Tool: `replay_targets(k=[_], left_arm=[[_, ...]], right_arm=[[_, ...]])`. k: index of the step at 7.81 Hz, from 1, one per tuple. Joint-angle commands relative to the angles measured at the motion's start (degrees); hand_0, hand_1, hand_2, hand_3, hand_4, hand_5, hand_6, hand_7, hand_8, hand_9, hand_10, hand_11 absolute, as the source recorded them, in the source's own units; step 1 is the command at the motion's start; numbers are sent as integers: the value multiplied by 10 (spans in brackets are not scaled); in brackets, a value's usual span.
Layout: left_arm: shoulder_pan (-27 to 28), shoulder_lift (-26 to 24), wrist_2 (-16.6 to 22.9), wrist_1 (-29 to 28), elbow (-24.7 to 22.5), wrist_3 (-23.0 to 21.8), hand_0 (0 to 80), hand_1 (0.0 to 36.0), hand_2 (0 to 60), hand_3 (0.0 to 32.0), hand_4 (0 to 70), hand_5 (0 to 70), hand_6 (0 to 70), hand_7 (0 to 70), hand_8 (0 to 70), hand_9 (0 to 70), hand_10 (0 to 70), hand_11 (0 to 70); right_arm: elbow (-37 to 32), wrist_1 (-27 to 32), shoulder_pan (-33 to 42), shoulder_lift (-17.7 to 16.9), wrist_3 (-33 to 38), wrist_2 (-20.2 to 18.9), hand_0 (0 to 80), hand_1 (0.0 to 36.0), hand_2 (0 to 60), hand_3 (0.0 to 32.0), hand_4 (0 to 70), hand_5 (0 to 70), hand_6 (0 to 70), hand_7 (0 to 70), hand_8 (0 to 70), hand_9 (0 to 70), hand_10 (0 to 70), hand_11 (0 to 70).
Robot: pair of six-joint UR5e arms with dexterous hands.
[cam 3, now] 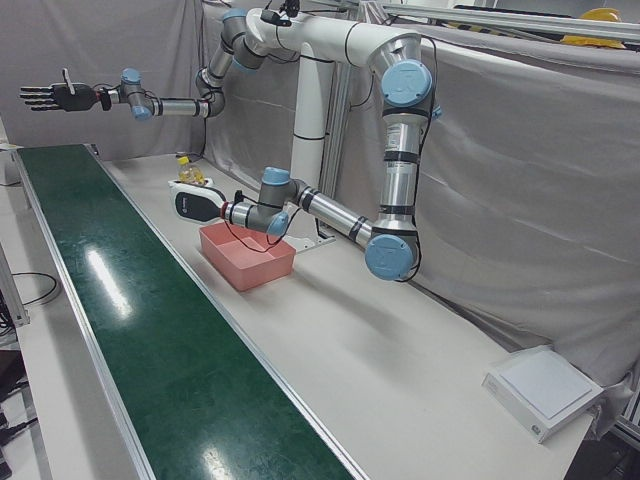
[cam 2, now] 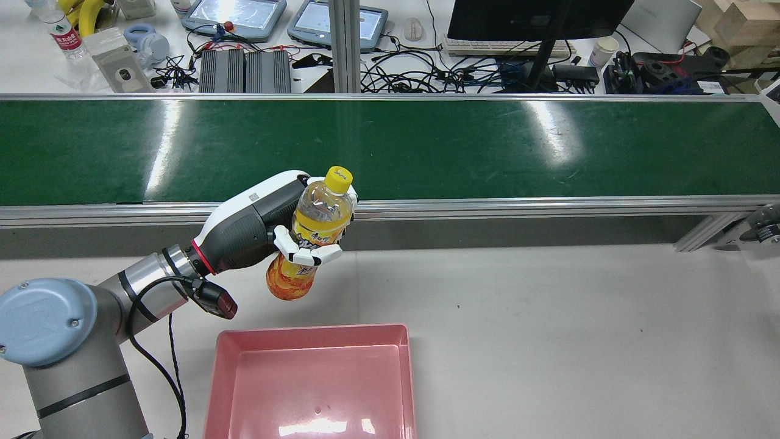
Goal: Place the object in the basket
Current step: 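Lower the bottle into the pink basket and open the left hand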
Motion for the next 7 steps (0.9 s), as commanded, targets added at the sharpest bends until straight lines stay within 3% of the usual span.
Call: replay_targets(k=[1,2,4,6,7], left_arm=[[21,79,-2,1,-80,7,530,95,30,0,322,631,295,530,437,610,625,700],[22,103,-2,0,-98,7,513,13,0,0,285,459,183,382,286,426,469,665],[53,104,-1,-2,-96,8,477,0,0,0,185,206,34,54,70,95,171,251],[63,104,-1,-4,-95,8,466,0,0,0,132,89,0,8,3,7,78,116],[63,103,-1,-7,-94,14,471,0,0,8,101,49,0,0,0,0,54,83]], right_arm=[[0,0,0,0,-1,0,0,0,0,0,0,0,0,0,0,0,0,0],[0,0,0,0,-1,0,0,0,0,0,0,0,0,0,0,0,0,0],[0,0,0,0,-1,0,0,0,0,0,0,0,0,0,0,0,0,0],[0,0,0,0,-1,0,0,0,0,0,0,0,0,0,0,0,0,0],[0,0,0,0,-1,0,0,0,0,0,0,0,0,0,0,0,0,0]])
